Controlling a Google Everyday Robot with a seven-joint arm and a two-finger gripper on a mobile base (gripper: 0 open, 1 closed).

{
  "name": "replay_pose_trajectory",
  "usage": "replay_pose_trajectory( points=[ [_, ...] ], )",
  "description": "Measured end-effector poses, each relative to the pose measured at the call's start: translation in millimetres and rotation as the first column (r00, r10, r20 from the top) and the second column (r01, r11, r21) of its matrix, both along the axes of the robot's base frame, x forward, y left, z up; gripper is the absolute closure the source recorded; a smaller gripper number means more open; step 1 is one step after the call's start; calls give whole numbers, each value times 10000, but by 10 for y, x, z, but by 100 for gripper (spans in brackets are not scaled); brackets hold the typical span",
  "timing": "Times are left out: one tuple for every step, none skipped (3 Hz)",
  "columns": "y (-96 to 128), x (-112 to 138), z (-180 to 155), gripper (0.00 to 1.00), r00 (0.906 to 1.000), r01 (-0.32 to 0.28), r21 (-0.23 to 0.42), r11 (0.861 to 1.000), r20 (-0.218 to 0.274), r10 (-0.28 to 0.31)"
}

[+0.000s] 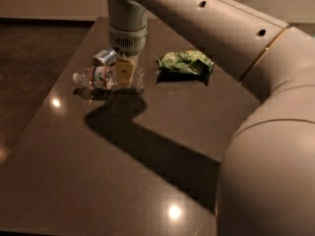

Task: Move water bottle near redbull can

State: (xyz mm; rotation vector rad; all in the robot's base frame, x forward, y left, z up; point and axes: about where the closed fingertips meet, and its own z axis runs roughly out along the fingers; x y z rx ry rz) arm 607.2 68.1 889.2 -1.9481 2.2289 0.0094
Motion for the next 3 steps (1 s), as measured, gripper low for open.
replay_pose_trajectory(
  points=[
    [83,191,-94,100,10000,16,2,10000,13,-16],
    [167,325,-185,100,10000,-88,-78,9999,6,88],
    [218,413,-249,100,9999,-138,-154,9998,-14,138]
  ],
)
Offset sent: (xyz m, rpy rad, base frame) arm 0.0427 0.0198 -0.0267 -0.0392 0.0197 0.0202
